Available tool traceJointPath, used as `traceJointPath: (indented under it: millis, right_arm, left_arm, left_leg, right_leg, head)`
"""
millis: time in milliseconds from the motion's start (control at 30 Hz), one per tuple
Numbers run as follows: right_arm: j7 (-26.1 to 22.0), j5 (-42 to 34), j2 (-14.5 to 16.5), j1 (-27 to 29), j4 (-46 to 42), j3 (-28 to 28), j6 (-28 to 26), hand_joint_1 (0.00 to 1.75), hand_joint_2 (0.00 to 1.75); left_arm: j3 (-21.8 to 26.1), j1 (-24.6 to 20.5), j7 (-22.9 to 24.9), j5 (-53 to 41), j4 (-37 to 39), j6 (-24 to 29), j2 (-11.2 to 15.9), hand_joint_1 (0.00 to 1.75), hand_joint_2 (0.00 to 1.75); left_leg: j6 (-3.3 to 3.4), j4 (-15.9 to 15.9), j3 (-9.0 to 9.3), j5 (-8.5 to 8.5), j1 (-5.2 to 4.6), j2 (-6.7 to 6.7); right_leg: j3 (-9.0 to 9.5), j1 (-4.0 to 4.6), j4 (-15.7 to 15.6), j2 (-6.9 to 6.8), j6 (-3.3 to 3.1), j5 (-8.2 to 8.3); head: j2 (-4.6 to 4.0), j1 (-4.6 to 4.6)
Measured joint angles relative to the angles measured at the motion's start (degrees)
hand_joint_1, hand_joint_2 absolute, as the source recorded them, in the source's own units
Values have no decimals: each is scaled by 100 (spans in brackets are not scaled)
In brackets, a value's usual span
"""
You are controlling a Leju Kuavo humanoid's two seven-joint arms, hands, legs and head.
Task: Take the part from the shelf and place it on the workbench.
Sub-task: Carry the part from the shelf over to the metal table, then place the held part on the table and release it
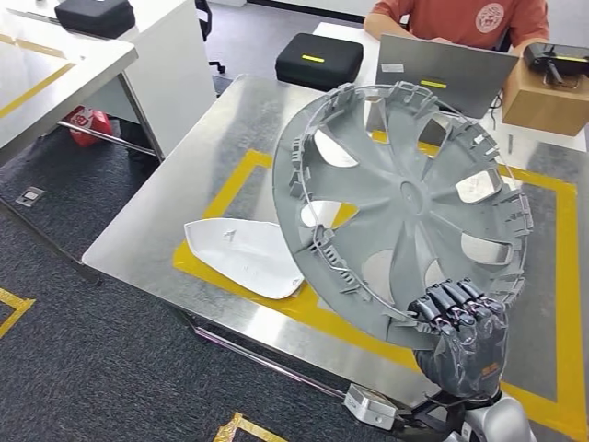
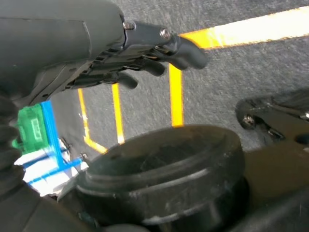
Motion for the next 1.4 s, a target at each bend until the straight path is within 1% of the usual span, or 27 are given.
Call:
traceJointPath:
  millis: [133, 167, 200, 267, 300, 333, 367, 400, 433, 467, 500, 533, 567, 600, 667, 733, 767, 800, 833, 867, 933, 967, 1000, 1033, 1133, 1267, 1400]
  right_arm:
    - [15, 0, 0, -9, 7, 4, 0, 175, 175]
    - [35, -1, -6, -20, 17, 15, -1, 175, 175]
    - [59, 1, -14, -38, 31, 32, -1, 175, 175]
    - [112, 3, -29, -75, 62, 81, -2, 175, 175]
    - [131, 4, -34, -84, 73, 100, -2, 175, 175]
    - [155, 4, -40, -85, 85, 117, -1, 175, 175]
    - [183, 4, -49, -86, 98, 132, -1, 175, 175]
    - [214, 3, -59, -90, 108, 145, 0, 175, 175]
    - [251, 3, -69, -104, 119, 162, 0, 175, 175]
    - [288, 2, -77, -122, 126, 180, 0, 175, 175]
    - [320, 2, -85, -141, 135, 202, 0, 175, 175]
    - [354, 1, -93, -157, 149, 225, 0, 175, 175]
    - [379, 0, -101, -166, 162, 245, 0, 175, 175]
    - [395, -1, -108, -169, 175, 264, -1, 175, 175]
    - [414, -3, -117, -183, 196, 287, -2, 175, 175]
    - [432, -3, -121, -203, 215, 308, -2, 175, 175]
    - [455, -2, -125, -215, 226, 325, -2, 175, 175]
    - [505, 0, -131, -228, 242, 352, -1, 175, 175]
    - [579, 1, -143, -245, 260, 393, -1, 175, 175]
    - [675, 1, -160, -266, 279, 447, 0, 175, 175]
    - [882, -1, -214, -320, 313, 563, 0, 175, 175]
    - [966, -1, -247, -352, 328, 613, 0, 175, 175]
    - [1023, -1, -285, -390, 342, 652, 0, 175, 175]
    - [1063, 0, -322, -425, 356, 684, 0, 175, 175]
    - [1116, 0, -406, -494, 396, 774, 0, 175, 175]
    - [1204, 0, -450, -573, 463, 896, 0, 175, 175]
    - [1421, 0, -484, -668, 540, 1018, 0, 175, 175]
  left_arm:
    - [0, -7, 0, 2, 0, 0, -5, 0, 175]
    - [0, -8, 1, 5, -1, -4, -15, 0, 175]
    - [0, -4, 1, 14, -1, -10, -24, 0, 175]
    - [2, 11, 2, 33, -1, -24, -38, 0, 175]
    - [3, 16, 1, 41, -1, -28, -34, 0, 175]
    - [4, 14, 1, 44, -1, -32, -31, 0, 175]
    - [6, 12, 1, 45, -1, -37, -28, 0, 175]
    - [8, 10, 1, 46, -1, -42, -26, 0, 175]
    - [11, 10, 1, 46, -1, -45, -20, 0, 175]
    - [13, 11, 1, 47, 0, -51, -14, 0, 175]
    - [15, 12, -1, 48, 0, -56, -7, 0, 175]
    - [17, 12, -2, 49, 0, -61, 2, 0, 175]
    - [18, 9, -3, 50, -1, -66, 7, 0, 175]
    - [19, 4, -4, 51, -1, -66, 13, 0, 175]
    - [20, 1, -8, 51, -2, -73, 17, 0, 175]
    - [21, 11, -13, 57, -2, -81, 14, 0, 175]
    - [24, 11, -16, 62, -2, -82, 15, 0, 175]
    - [28, 6, -21, 67, -2, -85, 20, 0, 175]
    - [32, 0, -26, 70, -2, -87, 24, 0, 175]
    - [35, -6, -30, 70, -2, -89, 27, 0, 175]
    - [37, -6, -32, 70, -2, -89, 28, 0, 175]
    - [37, -5, -33, 72, -2, -89, 28, 0, 175]
    - [37, -4, -33, 77, -1, -88, 25, 0, 175]
    - [37, -3, -34, 83, -1, -87, 17, 0, 175]
    - [39, 12, -35, 99, 0, -87, 2, 0, 175]
    - [39, 14, -35, 104, 0, -87, -1, 0, 175]
    - [39, 14, -35, 105, 0, -81, -1, 0, 175]
  left_leg:
    - [8, -22, 7, -26, -12, 48]
    - [30, -77, 22, -7, -1, 144]
    - [53, -129, 36, 13, 9, 275]
    - [92, -227, 68, 57, 31, 573]
    - [91, -224, 69, 51, 28, 665]
    - [86, -222, 75, 44, 28, 736]
    - [75, -217, 83, 33, 28, 798]
    - [57, -207, 94, 17, 28, 855]
    - [32, -192, 102, -5, 10, 905]
    - [3, -170, 107, -27, -10, 950]
    - [-23, -153, 112, -44, -34, 992]
    - [-43, -143, 114, -55, -55, 1035]
    - [-60, -138, 122, -62, -58, 1085]
    - [-86, -132, 129, -83, -50, 1083]
    - [-143, 51, 66, -245, -19, 885]
    - [-175, 713, -221, -619, 1, 621]
    - [-177, 1130, -408, -799, 2, 571]
    - [-173, 1457, -556, -901, -2, 547]
    - [-161, 1583, -618, -882, -6, 538]
    - [-142, 1481, -580, -746, -9, 530]
    - [-79, 764, -289, -290, -14, 499]
    - [-49, 404, -145, -122, -20, 467]
    - [-38, 122, -44, -29, -20, 438]
    - [-55, -21, -6, -5, -21, 414]
    - [-105, -96, -17, -5, -34, 400]
    - [-63, -90, -33, 11, -56, 397]
    - [-41, -87, -40, 16, -64, 397]
  right_leg:
    - [-32, -21, -6, 48, 32, 20]
    - [-112, -14, 98, -79, 69, -49]
    - [-277, -7, 390, -242, 113, -200]
    - [-700, 9, 1216, -607, 199, -570]
    - [-832, 1, 1511, -652, 220, -650]
    - [-819, -8, 1513, -673, 234, -589]
    - [-680, -16, 1275, -710, 240, -436]
    - [-450, -20, 869, -792, 242, -251]
    - [-215, -3, 460, -934, 231, -132]
    - [-37, 8, 153, -1035, 201, -59]
    - [58, 21, -11, -1104, 165, -48]
    - [72, 36, -40, -1110, 127, -74]
    - [64, 28, -38, -1033, 90, -59]
    - [55, 21, -40, -976, 60, -50]
    - [48, 0, -53, -857, -2, -28]
    - [41, -5, -57, -731, -52, -17]
    - [38, 1, -57, -667, -68, -14]
    - [39, 9, -56, -606, -78, -12]
    - [43, 16, -54, -550, -83, -10]
    - [50, 22, -53, -498, -87, -9]
    - [64, 31, -50, -409, -87, -8]
    - [63, 39, -47, -379, -78, -4]
    - [42, 47, -31, -357, -65, -3]
    - [15, 54, -18, -346, -61, 1]
    - [-33, 47, -7, -348, -54, 16]
    - [-28, 25, -46, -352, 1, 51]
    - [-29, 16, -62, -353, 24, 65]
  head:
    - [0, -10]
    - [0, 12]
    - [0, 35]
    - [0, 81]
    - [0, 81]
    - [0, 82]
    - [0, 83]
    - [0, 84]
    - [0, 87]
    - [1, 86]
    - [1, 81]
    - [1, 76]
    - [1, 70]
    - [0, 66]
    - [0, 53]
    - [0, 40]
    - [0, 41]
    - [0, 41]
    - [0, 40]
    - [0, 40]
    - [0, 40]
    - [0, 44]
    - [0, 44]
    - [0, 50]
    - [0, 58]
    - [0, 56]
    - [0, 56]
